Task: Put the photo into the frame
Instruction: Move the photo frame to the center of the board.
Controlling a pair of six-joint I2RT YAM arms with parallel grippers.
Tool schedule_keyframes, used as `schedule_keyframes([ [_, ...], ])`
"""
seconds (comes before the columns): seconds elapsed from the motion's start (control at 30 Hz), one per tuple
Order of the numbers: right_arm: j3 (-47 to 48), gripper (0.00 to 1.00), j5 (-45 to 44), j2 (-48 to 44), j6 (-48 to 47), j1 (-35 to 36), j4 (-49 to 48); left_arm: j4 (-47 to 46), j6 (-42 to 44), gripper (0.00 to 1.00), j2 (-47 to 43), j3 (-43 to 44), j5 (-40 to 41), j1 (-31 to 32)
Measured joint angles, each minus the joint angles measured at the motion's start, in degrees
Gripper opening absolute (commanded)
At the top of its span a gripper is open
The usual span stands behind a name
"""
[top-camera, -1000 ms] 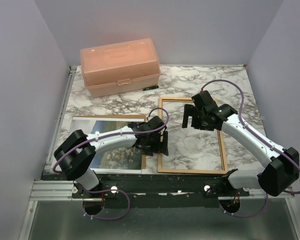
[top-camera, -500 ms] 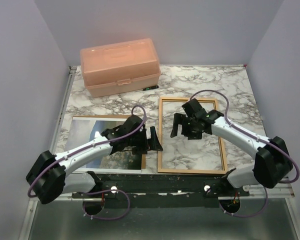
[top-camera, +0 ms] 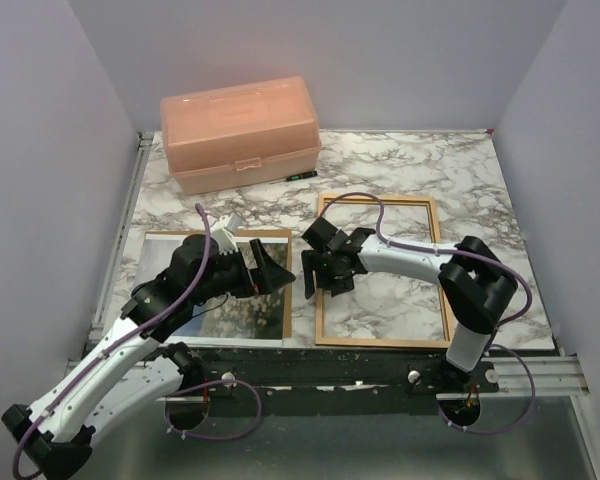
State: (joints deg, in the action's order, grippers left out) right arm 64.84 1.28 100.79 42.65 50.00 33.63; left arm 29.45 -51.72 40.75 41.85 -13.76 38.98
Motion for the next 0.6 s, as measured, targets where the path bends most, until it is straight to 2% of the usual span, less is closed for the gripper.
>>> schedule_keyframes([
  [0.13,2.16,0.57,-2.12,3.06,0.00,0.83,-0.11,3.13,2.16,0.98,-4.24,3.78,1.88,-0.04],
  [0.3,3.58,0.39,-4.52,4.79,-0.04,1.57,0.48,4.57,2.93,0.99,-5.18,4.63,2.62,-0.04],
  [0.6,3.48,0.35,-8.17,4.74,1.36,2.80,1.14,6.71,2.91,0.98,-4.76,3.19,2.64,-0.04],
])
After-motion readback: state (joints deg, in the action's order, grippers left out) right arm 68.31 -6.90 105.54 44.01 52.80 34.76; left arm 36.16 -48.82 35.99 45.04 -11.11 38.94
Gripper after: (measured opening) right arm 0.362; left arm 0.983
